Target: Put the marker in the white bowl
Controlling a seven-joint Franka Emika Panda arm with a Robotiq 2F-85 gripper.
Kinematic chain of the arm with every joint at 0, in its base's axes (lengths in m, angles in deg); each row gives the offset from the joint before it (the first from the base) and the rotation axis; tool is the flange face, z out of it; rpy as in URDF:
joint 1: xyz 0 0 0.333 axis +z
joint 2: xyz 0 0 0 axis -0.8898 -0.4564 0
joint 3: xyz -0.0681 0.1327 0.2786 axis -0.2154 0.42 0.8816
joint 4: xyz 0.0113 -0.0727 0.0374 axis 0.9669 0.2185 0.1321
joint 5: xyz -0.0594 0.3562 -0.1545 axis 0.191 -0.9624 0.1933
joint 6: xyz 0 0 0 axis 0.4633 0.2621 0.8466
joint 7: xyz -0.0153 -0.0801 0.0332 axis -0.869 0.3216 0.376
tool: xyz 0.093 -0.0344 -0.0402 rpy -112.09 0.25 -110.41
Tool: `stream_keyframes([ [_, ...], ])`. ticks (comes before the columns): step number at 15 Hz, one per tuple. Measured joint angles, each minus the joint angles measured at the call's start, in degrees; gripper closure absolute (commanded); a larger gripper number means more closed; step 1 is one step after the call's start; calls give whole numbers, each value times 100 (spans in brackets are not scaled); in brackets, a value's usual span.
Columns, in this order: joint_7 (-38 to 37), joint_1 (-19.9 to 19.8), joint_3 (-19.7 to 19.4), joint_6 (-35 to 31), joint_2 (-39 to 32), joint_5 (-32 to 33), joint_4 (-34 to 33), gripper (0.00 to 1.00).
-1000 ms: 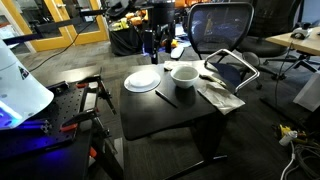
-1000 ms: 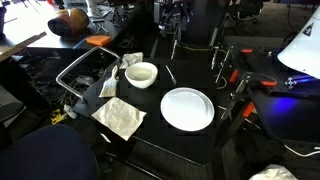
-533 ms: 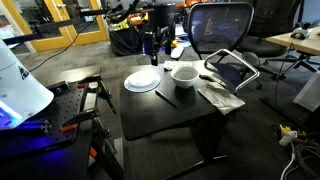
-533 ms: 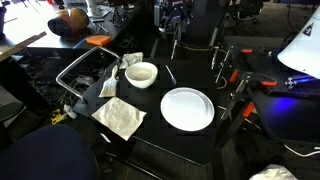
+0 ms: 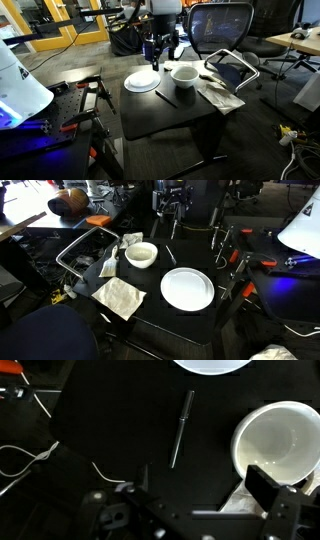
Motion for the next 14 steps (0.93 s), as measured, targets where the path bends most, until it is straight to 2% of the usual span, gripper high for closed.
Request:
stream_keyframes([
  [7, -1068, 295, -341, -721, -556, 59, 8, 0],
  [14, -1316, 548, -444, -1171, -1105, -33, -35, 0],
])
